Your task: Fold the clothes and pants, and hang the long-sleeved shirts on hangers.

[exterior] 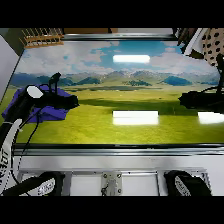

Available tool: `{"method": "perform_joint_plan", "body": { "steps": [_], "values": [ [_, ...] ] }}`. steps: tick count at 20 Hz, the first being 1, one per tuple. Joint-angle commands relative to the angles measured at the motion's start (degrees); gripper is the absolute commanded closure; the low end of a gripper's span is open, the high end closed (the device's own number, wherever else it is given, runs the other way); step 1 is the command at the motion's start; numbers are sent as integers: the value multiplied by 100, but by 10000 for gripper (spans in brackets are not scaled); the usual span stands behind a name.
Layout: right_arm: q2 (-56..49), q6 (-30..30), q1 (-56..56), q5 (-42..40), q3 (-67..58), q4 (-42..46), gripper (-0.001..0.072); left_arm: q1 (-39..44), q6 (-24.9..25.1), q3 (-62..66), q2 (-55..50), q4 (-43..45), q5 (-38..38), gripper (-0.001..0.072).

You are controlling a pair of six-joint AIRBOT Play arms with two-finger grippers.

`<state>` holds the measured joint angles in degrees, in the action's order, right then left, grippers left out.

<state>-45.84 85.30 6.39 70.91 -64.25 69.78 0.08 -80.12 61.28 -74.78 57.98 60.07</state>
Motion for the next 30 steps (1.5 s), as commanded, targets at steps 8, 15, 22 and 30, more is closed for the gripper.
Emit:
{"method": "perform_joint_plan", "body": {
  "steps": [8, 15, 22, 30],
  "values": [
    [-2, 0, -4, 0, 2, 0, 686, -2041, -284, 1056, 83, 2621, -39, -13],
    [-2, 0, -4, 2, 2, 0, 686, -3897, -321, 409, -1021, 1775, -184, -13],
    [-2, 0, -4, 2, 2, 0, 686, -4085, 26, 407, -1851, 516, -240, -13],
    [-2, -4, -4, 2, 2, 4, 686, -2680, 26, 407, -868, 479, -63, 702]
  ]
}}
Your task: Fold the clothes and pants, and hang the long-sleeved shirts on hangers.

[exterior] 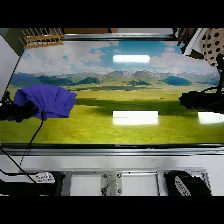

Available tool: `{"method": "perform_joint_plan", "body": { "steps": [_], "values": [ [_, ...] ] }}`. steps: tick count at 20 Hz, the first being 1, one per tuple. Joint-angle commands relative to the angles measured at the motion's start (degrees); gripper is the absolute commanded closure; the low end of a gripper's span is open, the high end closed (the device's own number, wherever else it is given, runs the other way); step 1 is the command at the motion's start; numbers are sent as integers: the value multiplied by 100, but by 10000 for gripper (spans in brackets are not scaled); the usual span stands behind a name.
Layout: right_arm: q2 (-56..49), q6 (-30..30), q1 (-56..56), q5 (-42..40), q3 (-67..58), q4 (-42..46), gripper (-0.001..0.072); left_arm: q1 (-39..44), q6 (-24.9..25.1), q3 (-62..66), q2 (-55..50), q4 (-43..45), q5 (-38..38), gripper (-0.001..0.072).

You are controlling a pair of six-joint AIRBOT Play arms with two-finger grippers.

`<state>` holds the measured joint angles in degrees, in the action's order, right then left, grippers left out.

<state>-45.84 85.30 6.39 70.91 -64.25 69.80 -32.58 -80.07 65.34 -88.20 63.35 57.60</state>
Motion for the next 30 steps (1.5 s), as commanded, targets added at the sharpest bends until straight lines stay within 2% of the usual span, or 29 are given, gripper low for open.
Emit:
{"method": "perform_joint_plan", "body": {
  "steps": [1, 4, 6, 11, 13, 14, 15, 16, 18, 22, 26, 27, 30],
  "values": [
    [-2, -4, -4, 0, 2, 0, 686, 992, 17, 0, 787, -61, 326, 702],
    [-2, 0, -4, -4, 2, -48, 686, 2476, 13, 0, 1620, -520, 380, 701],
    [-2, 4, -4, -42, 2, -144, 686, 3646, 2, 0, 1958, -776, 42, 702],
    [0, -2, 9, -404, 0, -33, 686, 6631, -455, 129, 1825, -791, -2173, 702],
    [0, -2, 9, -557, 0, 7, 688, 7388, -479, 570, 1292, -728, -2575, 699],
    [0, -2, 13, -579, 0, 26, 688, 7576, -485, 841, 1014, -614, -2597, 482],
    [-2, -2, 15, -579, 0, 74, 687, 7615, -520, 1132, 756, -542, -2535, 143],
    [0, -2, 20, -579, 0, 153, 688, 7490, -697, 1419, 549, -494, -2295, 93],
    [9, -2, 17, -544, 0, 354, 688, 6940, -953, 1790, 341, -446, -1639, 93],
    [4, 0, 17, -463, 2, 393, 688, 5390, -981, 1593, 323, -446, -608, 93],
    [-31, 0, 15, -450, 2, 369, 688, 4054, -1143, 835, 168, -754, -831, 93],
    [-55, 0, 15, -448, 4, 369, 688, 3853, -1086, 767, 22, -1062, -874, 93],
    [-160, 2, -7, -446, 7, 343, 688, 3654, -120, 1040, -721, -1976, -826, 93]
  ]
}}
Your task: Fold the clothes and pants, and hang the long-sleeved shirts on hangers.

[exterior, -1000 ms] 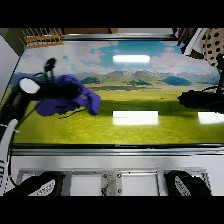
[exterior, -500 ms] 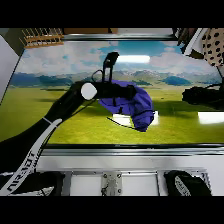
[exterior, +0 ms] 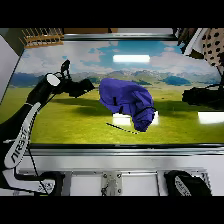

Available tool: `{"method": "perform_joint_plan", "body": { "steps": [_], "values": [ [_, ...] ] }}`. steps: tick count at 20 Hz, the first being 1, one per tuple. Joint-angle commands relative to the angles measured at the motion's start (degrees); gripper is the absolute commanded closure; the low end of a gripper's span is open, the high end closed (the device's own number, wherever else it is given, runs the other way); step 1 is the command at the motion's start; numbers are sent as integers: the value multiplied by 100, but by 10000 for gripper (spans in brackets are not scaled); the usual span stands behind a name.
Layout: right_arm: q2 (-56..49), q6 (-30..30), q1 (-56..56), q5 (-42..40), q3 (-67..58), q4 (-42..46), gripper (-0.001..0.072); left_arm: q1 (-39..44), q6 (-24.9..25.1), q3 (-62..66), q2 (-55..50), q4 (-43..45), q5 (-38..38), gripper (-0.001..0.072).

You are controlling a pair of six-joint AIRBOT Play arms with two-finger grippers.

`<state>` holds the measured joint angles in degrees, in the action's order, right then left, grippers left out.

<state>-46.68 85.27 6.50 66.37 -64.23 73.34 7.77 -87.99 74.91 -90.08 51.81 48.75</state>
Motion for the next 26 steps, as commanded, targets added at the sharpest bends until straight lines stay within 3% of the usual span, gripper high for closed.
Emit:
{"method": "perform_joint_plan", "body": {
  "steps": [1, 3, 8, 15, 16, 17, 18, 20, 21, 22, 23, 25, 26],
  "values": [
    [-129, 22, -17, 9, 7, -13, 688, -334, 887, 304, -804, -1016, 83, 93],
    [-249, 20, -17, 11, 7, -46, 688, -173, 1106, 859, -1397, -1143, 120, 93],
    [-682, 20, -17, 42, 7, -52, 687, 131, 1095, 2138, -2590, -1145, 365, 93],
    [-1309, -2, -98, 155, 9, -50, 671, 232, 756, 3453, -3506, -1137, 968, 93],
    [-1412, -4, -133, 157, 9, -72, 513, 240, 754, 3547, -3565, -1134, 1088, 93],
    [-1541, -2, -199, 155, 9, -96, 184, 245, 741, 3598, -3589, -1134, 1141, 94],
    [-1681, -2, -284, 153, 9, -120, 7, 247, 693, 3604, -3587, -1134, 1126, 95],
    [-2052, -2, -527, 79, 9, -118, 7, 247, 535, 3609, -3587, -1132, 1108, 122],
    [-2240, -2, -647, 2, 9, -116, 7, 247, 527, 3609, -3587, -1095, 1117, 346],
    [-2446, -2, -785, -109, 9, -116, 7, 247, 553, 3609, -3587, -1080, 1115, 431],
    [-2627, -2, -901, -238, 9, -116, 7, 258, 551, 3606, -3587, -1078, 1130, 429],
    [-2957, -2, -1051, -446, 9, -116, 7, 282, 549, 3609, -3585, -1082, 1156, 133],
    [-3099, -2, -1099, -492, 9, -114, 7, 240, 555, 3611, -3576, -1078, 1250, 135]
  ]
}}
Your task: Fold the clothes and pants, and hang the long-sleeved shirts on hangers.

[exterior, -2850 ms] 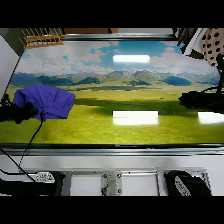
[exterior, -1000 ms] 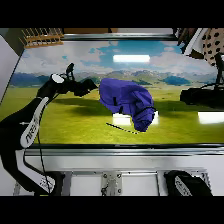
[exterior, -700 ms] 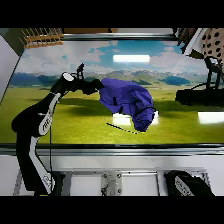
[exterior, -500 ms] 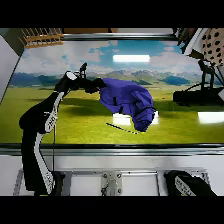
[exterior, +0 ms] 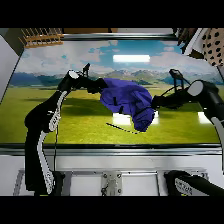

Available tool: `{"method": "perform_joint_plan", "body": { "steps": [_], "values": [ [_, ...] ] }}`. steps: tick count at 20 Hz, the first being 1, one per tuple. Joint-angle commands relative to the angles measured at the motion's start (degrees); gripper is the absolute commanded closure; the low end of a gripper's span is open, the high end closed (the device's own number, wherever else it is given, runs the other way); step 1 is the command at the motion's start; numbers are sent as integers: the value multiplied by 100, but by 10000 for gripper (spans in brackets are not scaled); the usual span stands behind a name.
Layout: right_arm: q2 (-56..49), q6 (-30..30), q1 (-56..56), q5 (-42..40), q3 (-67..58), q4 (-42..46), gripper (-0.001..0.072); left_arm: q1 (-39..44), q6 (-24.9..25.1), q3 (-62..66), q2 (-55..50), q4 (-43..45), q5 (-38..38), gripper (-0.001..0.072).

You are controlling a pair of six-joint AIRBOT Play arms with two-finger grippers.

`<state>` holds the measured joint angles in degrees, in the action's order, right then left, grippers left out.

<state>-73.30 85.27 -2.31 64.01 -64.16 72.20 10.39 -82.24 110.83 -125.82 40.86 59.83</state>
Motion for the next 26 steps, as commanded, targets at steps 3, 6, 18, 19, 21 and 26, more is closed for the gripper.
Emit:
{"method": "perform_joint_plan", "body": {
  "steps": [3, 6, 18, 19, 21, 26],
  "values": [
    [-774, -4, -221, -258, 2, -173, 7, -328, -15, 17, 103, 15, 422, 135],
    [-903, -4, -247, -275, 2, -195, 24, -656, -24, 15, 179, 44, 686, 135],
    [-890, -2, -249, -291, 0, -197, 504, -33, -142, 17, -94, 114, 190, 431],
    [-876, -4, -249, -293, -2, -192, 509, -33, -177, 17, -66, 111, 160, 631],
    [-748, -24, -243, -313, -48, -72, 691, -129, -177, 20, 129, 111, 160, 702],
    [354, -286, -243, 42, -1180, 350, 691, -730, 140, 24, 1969, 116, 94, 702]
  ]
}}
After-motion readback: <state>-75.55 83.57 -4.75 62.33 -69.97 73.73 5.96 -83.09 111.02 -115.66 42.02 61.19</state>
